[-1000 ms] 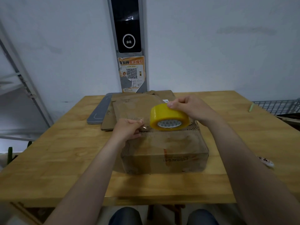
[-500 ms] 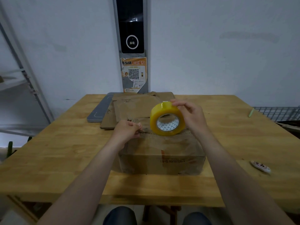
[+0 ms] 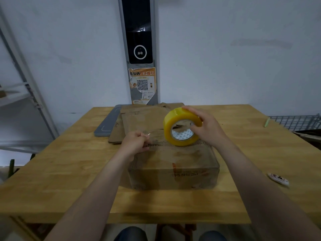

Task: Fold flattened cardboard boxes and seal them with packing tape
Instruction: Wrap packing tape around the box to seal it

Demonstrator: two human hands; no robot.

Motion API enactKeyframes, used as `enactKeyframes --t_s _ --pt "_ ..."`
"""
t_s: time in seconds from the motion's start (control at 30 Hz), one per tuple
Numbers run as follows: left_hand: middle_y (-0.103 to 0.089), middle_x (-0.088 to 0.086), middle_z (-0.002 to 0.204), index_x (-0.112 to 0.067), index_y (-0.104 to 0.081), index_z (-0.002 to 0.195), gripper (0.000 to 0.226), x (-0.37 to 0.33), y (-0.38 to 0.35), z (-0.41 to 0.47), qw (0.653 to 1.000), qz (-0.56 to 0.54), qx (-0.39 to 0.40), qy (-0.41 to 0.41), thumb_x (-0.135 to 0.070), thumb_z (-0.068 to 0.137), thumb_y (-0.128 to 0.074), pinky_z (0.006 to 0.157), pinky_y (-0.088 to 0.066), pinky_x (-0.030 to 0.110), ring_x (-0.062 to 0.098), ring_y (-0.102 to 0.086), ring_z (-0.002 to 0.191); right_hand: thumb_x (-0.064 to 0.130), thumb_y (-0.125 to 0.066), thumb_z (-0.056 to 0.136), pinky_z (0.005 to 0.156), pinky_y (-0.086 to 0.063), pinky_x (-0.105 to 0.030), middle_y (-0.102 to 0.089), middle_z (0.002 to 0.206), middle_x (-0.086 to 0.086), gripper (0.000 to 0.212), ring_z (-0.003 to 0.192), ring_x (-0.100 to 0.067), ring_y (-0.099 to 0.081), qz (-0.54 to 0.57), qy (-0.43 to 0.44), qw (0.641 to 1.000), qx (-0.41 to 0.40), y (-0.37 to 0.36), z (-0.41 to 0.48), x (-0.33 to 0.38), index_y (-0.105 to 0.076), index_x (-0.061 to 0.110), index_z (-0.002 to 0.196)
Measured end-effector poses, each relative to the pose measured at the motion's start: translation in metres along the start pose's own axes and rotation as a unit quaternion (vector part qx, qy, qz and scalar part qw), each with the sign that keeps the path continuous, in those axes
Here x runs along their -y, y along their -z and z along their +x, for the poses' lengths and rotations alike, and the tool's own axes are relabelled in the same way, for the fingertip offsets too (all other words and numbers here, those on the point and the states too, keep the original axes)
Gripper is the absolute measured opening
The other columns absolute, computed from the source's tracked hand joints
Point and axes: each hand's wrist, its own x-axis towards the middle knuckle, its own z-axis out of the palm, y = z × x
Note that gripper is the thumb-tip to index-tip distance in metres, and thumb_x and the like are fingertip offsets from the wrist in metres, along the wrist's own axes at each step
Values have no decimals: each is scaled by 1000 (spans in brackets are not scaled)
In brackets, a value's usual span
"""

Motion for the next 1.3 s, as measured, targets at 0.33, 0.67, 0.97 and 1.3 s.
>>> enactKeyframes --t_s 0.33,0.67,0.97,1.3 --pt "-75 17 110 3 -60 114 19 -8 9 1 995 -62 51 55 -12 107 -49 77 -63 39 27 -72 106 15 -58 94 78 -51 -42 -45 130 6 70 112 -19 -51 -245 -14 969 7 9 -15 10 -36 61 141" --pt "-74 14 107 0 -57 100 14 -14 37 1 995 -92 37 27 -8 107 -49 78 -64 42 28 -71 96 9 -54 94 76 -50 -39 -41 131 6 73 118 -19 -43 -273 7 962 14 11 -15 3 -32 63 139" --pt "-71 0 87 -10 -66 88 28 5 51 9 996 78 -39 -36 -18 108 -48 74 -56 36 15 -59 76 -1 -56 95 101 -34 -25 -41 154 -2 79 137 -22 -42 -78 -70 992 -64 -27 -19 -6 -31 41 156" --pt "-59 2 86 -11 -65 88 26 12 96 22 997 46 -60 -2 -20 107 -51 76 -55 36 14 -53 74 0 -49 90 71 -46 -37 -45 128 2 77 111 -23 -47 -240 -24 970 -2 -30 -8 24 -39 53 145"
